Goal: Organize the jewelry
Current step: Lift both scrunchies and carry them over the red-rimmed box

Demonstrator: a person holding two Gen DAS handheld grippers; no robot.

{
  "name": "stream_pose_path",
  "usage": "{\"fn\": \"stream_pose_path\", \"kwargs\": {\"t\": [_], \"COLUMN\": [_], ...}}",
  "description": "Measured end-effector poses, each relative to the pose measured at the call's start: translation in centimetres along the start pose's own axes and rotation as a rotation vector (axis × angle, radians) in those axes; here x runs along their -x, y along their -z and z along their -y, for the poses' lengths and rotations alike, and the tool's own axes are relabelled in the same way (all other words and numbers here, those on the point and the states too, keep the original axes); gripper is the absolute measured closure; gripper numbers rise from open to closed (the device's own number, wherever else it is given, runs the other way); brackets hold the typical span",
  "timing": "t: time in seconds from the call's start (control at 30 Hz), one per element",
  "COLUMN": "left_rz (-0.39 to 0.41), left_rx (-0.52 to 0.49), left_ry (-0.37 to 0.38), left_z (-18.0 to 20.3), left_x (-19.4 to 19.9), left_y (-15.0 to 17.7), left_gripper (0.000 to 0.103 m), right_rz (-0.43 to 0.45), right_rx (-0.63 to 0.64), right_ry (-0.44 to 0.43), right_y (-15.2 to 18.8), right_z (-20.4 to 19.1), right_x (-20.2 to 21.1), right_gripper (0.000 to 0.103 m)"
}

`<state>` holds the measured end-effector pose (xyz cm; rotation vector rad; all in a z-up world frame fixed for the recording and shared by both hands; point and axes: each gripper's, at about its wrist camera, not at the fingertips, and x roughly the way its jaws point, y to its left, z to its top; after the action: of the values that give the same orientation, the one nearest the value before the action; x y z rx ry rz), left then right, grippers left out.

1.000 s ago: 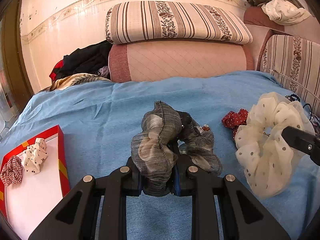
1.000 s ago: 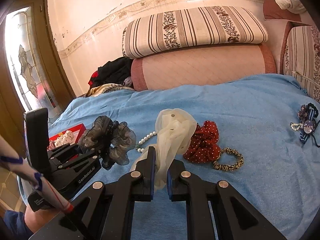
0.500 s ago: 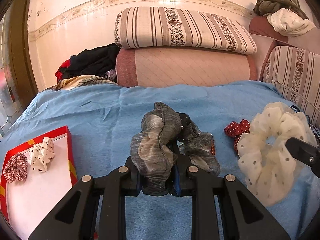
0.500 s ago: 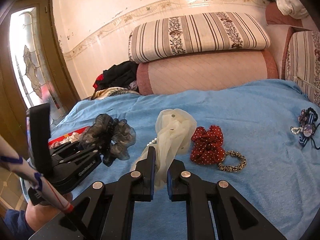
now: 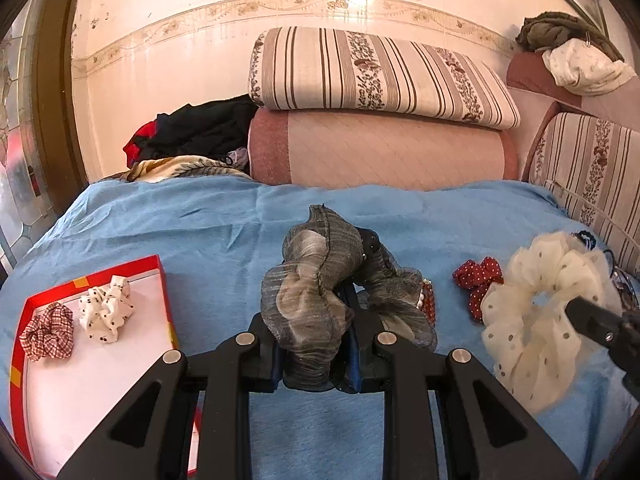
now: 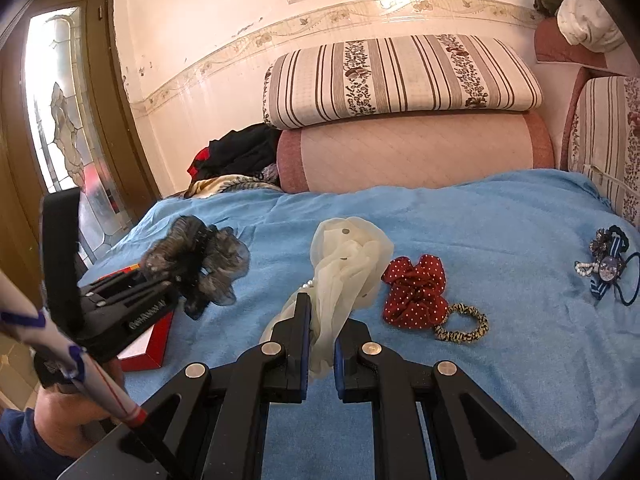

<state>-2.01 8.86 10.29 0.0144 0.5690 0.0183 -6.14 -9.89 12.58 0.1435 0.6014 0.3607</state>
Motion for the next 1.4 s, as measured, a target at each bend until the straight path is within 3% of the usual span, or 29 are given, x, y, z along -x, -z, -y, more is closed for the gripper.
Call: {"fn": "stream_pose_path", "kwargs": {"t": [0.57, 0.87, 1.4], "left_rz": [0.043, 0.052, 0.007], "left_rx": [0.082, 0.172, 0.367], "left_ry": [-0.059, -0.116, -0.312], "left_z": [-7.3, -13.1, -25.4], "left_x": [4.1, 6.2, 8.6], "left_y": [0.5, 1.1, 4.0], "left_gripper": [0.08, 0.08, 0.08], "right_rz": [0.025, 0.014, -0.137], "right_rx": [-0.048, 0.055, 0.061], "right_ry": [-0.003, -0.132, -0.398], "right_y": [-0.5, -2.1, -2.4], "right_z": [-2.3, -10.4, -23.3], "right_x": [2.6, 1.3, -7.7], "right_gripper": [0.093, 0.093, 0.093]}}
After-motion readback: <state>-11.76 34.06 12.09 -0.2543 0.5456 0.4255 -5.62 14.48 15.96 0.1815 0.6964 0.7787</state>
